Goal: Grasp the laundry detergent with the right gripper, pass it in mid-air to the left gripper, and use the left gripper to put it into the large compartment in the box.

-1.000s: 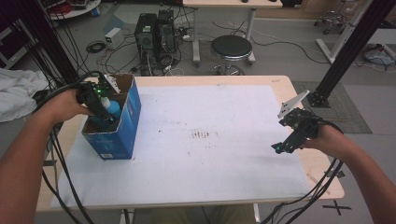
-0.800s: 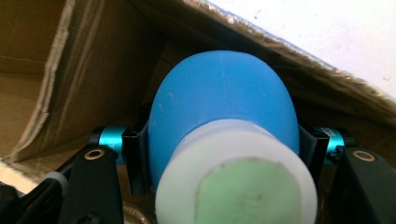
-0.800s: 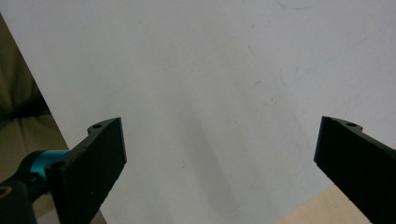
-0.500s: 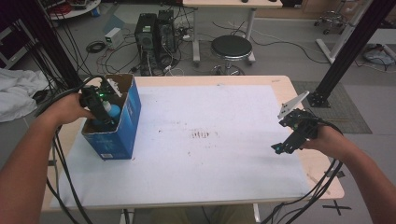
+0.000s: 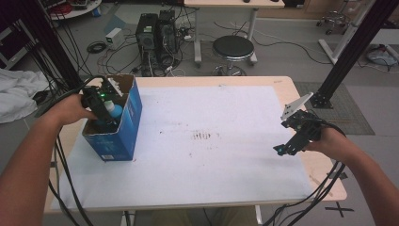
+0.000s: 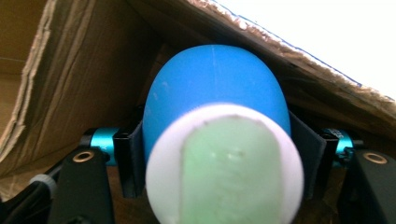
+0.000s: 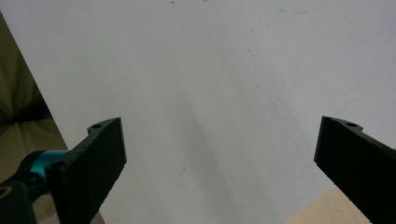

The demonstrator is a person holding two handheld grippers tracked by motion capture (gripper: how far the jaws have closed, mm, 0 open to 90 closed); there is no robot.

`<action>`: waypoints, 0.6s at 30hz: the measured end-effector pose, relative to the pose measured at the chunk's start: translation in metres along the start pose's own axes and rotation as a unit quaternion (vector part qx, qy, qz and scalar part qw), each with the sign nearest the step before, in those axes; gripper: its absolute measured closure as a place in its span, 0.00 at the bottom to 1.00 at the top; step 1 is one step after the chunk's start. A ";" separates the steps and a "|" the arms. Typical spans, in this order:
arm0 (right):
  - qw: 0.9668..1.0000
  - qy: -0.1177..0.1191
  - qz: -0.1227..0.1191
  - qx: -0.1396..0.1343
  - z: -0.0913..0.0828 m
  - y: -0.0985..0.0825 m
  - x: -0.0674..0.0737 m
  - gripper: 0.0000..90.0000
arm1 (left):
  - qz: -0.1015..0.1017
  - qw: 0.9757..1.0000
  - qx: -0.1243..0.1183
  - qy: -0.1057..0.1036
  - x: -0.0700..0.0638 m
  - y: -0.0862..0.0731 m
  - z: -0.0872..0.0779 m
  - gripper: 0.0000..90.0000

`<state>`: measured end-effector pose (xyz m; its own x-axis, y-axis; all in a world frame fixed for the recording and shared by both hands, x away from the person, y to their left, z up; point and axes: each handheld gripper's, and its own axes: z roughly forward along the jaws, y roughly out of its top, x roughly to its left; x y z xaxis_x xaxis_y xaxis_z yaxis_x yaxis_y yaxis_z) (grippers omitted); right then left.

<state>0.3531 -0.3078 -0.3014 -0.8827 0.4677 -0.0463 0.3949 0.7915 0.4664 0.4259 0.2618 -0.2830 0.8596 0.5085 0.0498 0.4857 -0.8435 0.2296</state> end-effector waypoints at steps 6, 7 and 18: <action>1.000 0.001 -0.001 -0.002 0.000 0.001 0.001 0.01 | -0.004 1.000 -0.015 0.000 0.000 -0.002 -0.005 0.33; 1.000 0.002 -0.002 -0.003 0.000 0.001 0.001 0.01 | -0.007 1.000 -0.019 0.000 0.000 -0.003 -0.007 0.33; 1.000 0.001 -0.004 -0.008 -0.002 0.003 0.004 0.01 | -0.027 0.996 -0.084 0.008 0.000 -0.011 -0.037 0.33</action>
<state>0.3504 -0.3046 -0.2990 -0.8865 0.4603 -0.0475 0.3838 0.7887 0.4802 0.4143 0.2774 -0.2492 0.8295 0.5566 0.0473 0.4974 -0.7745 0.3909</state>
